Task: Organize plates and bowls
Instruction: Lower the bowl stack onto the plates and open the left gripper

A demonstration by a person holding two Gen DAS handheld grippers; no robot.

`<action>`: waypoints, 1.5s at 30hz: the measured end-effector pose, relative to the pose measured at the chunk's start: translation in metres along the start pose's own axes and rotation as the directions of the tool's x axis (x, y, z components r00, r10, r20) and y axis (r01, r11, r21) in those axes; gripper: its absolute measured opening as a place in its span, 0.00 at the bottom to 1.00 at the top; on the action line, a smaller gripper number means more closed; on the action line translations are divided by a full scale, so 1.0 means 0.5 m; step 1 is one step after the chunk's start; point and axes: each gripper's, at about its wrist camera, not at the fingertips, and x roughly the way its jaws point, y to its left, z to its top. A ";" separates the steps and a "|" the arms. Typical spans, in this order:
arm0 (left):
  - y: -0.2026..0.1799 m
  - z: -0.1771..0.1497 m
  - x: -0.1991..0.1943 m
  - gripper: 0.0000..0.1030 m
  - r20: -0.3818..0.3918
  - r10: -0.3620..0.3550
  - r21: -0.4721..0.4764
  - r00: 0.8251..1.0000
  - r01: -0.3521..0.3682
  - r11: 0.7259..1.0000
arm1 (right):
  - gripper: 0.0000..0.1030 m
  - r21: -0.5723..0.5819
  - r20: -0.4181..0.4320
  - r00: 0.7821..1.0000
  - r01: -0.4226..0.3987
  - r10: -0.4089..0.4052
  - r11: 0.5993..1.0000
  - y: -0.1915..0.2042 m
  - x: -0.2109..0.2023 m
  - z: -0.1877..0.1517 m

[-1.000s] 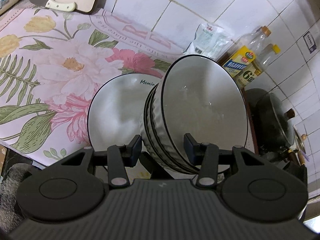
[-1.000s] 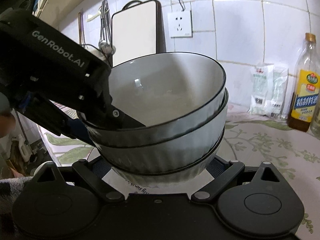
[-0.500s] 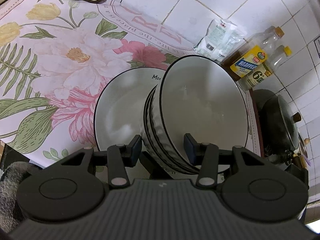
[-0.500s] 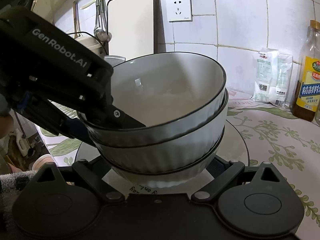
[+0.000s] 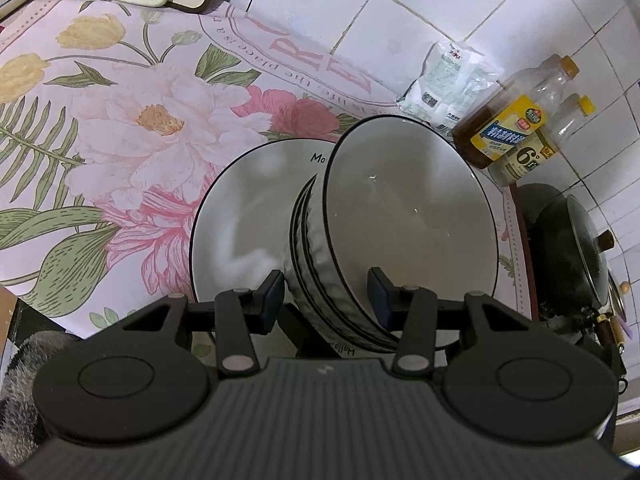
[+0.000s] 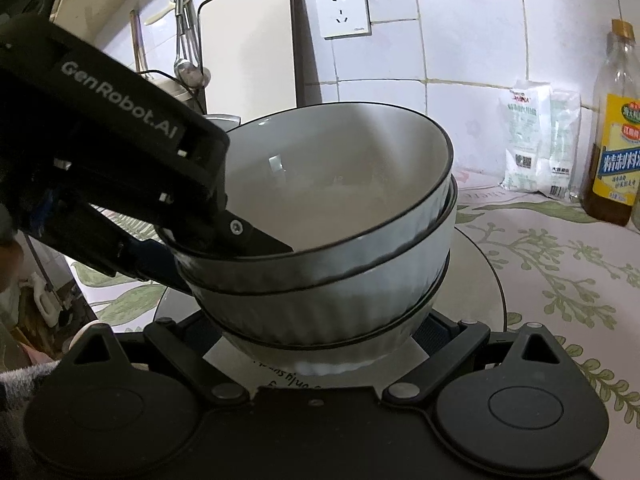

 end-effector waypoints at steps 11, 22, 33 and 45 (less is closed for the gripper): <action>0.022 0.002 0.005 0.41 -0.012 -0.040 -0.054 0.999 0.040 0.998 | 0.96 0.020 -0.055 0.998 0.014 -0.013 1.000 0.001 0.003 0.010; 0.019 0.000 -0.006 0.41 -0.004 -0.051 -0.069 0.999 0.050 0.996 | 0.96 0.022 -0.070 0.995 0.066 -0.064 0.998 0.019 -0.012 0.014; 0.012 -0.001 -0.050 0.44 0.013 -0.071 -0.045 0.997 0.072 0.996 | 0.96 0.062 -0.050 0.997 0.068 -0.065 0.996 0.022 -0.057 0.019; -0.015 -0.014 -0.125 0.44 0.041 -0.104 0.026 0.994 0.103 0.994 | 0.96 0.112 -0.006 0.995 0.096 -0.096 0.989 0.049 -0.131 0.025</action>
